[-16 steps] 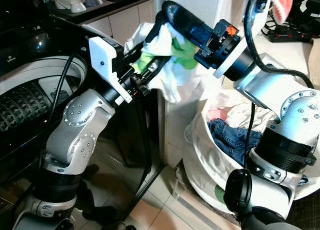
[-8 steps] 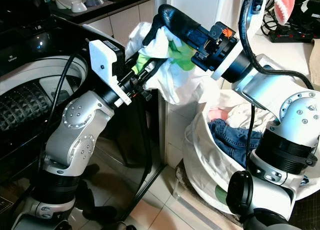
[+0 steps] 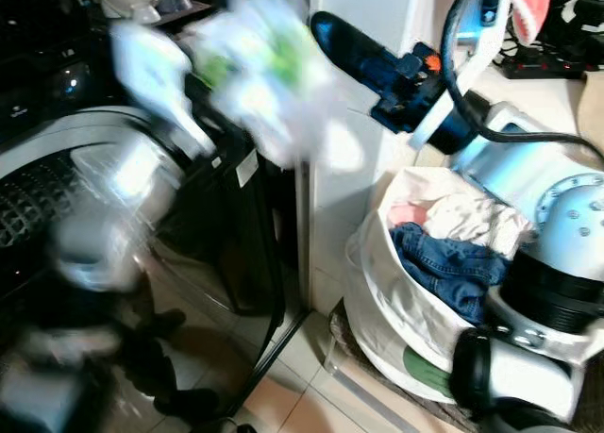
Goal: Clothes washing
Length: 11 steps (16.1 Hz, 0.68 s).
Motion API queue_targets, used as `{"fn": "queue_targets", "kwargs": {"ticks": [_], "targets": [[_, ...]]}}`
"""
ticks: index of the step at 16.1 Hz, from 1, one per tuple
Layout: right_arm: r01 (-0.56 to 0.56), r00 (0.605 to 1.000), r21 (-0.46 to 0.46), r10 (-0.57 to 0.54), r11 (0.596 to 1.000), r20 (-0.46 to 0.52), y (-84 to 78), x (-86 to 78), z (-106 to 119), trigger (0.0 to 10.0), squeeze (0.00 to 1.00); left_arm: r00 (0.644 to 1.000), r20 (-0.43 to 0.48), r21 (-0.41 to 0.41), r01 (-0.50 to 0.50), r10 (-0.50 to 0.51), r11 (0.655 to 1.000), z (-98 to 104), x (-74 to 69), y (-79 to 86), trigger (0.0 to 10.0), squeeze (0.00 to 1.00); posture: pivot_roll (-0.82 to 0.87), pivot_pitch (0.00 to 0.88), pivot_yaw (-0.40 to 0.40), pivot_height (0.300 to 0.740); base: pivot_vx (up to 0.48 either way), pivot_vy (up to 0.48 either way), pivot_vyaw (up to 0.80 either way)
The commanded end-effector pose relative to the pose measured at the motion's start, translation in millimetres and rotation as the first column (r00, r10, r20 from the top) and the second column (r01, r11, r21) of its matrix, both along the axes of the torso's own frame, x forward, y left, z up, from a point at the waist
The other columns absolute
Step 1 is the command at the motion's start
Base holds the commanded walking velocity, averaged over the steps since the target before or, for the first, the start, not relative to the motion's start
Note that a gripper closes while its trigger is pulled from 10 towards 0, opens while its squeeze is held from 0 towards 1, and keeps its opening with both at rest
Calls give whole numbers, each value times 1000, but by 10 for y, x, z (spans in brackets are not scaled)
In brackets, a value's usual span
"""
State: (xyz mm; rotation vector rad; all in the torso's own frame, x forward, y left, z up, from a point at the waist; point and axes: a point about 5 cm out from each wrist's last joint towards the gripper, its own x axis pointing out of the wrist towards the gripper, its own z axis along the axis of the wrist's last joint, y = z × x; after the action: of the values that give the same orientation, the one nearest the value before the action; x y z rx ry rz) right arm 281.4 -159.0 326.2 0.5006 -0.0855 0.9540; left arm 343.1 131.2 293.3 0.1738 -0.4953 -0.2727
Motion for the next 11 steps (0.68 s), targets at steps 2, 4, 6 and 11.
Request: {"fn": "queue_targets", "kwargs": {"ticks": [2, 4, 6, 11], "targets": [[-23, 998, -80, 27, 997, 56, 67, -74, -27, 10000, 0, 939, 130, 45, -328, 320, 944, 329, 68, 528, 0, 0, -72, 0, 55, 740, 0, 0, 0], [-72, 996, -199, 81, 977, 34, 217, -114, -187, 10000, 0, 894, 93, 255, -447, 439, 857, 336, 239, 893, 0, 0, -60, 0, 48, 740, 0, 0, 0], [-41, 999, -301, 42, 953, -4, 288, -41, -349, 10000, 0, 873, -103, 338, -420, 477, 842, 13, 415, 1014, 0, 0, -55, 0, 48, 740, 0, 0, 0], [-34, 999, -382, 21, 924, -38, 370, -59, -580, 10000, 0, 720, -389, 332, -472, 575, 816, -520, 562, 1294, 10000, 247, -73, 0, 66, 740, 0, 0, 0]]}}
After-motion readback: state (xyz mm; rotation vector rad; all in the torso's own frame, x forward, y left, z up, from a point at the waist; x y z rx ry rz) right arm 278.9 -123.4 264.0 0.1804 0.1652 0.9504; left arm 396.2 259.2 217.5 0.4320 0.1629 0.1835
